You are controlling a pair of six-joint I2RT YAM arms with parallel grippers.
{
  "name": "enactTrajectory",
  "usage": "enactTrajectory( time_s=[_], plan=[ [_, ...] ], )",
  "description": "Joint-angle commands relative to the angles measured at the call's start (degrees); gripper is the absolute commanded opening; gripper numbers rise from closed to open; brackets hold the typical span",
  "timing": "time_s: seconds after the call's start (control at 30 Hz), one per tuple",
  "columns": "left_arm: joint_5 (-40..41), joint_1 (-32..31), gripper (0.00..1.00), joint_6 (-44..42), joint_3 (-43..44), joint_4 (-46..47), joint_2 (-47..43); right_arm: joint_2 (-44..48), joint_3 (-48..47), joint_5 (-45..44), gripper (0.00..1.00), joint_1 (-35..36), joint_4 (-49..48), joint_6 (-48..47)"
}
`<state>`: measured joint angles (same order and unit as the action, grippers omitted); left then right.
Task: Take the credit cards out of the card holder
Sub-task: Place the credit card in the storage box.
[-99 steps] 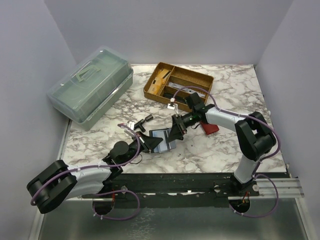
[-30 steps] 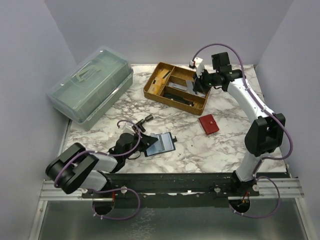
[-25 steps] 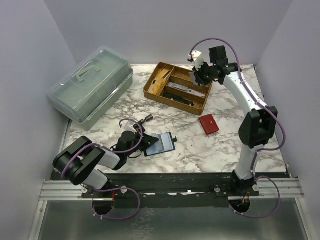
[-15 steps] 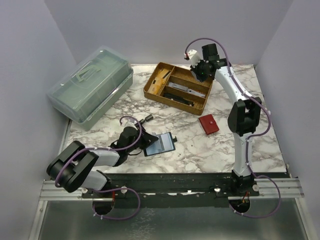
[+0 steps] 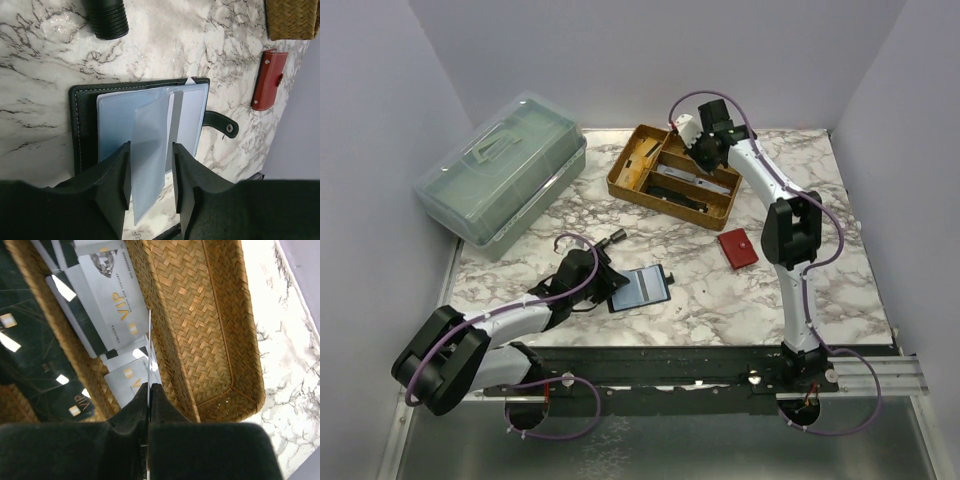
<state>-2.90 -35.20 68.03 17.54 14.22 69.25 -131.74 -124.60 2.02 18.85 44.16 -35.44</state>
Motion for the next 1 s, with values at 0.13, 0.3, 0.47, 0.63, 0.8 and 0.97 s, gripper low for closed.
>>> enactTrajectory(
  time_s=[0.13, 0.3, 0.47, 0.63, 0.8, 0.97],
  plan=[
    [5.15, 0.36, 0.44, -1.59, 2.17, -8.02, -5.09, -6.97, -2.55, -8.87, 0.01, 0.25, -4.42, 0.57],
    [6.49, 0.37, 0.44, -1.63, 1.65, -11.27, -9.28, -8.81, -4.07, -9.30, 0.06, 1.36, -4.41, 0.85],
    [8.19, 0.38, 0.45, -1.60, 0.65, -14.74, -14.60, -9.64, -4.72, -8.27, 0.22, 2.45, -4.26, 2.10],
    [8.44, 0.39, 0.45, -0.61, -0.93, -17.51, -19.55, -9.27, -5.57, -4.19, 0.24, 3.14, -2.40, 4.80],
    [8.43, 0.50, 0.45, 0.35, -2.06, -18.51, -22.72, -8.09, -5.12, 0.59, 0.24, 3.38, -0.48, 7.39],
    [8.14, 0.48, 0.47, -0.29, -1.62, -18.52, -23.81, -5.20, -5.34, 3.96, 0.27, 3.30, -0.07, 9.46]
  ],
)
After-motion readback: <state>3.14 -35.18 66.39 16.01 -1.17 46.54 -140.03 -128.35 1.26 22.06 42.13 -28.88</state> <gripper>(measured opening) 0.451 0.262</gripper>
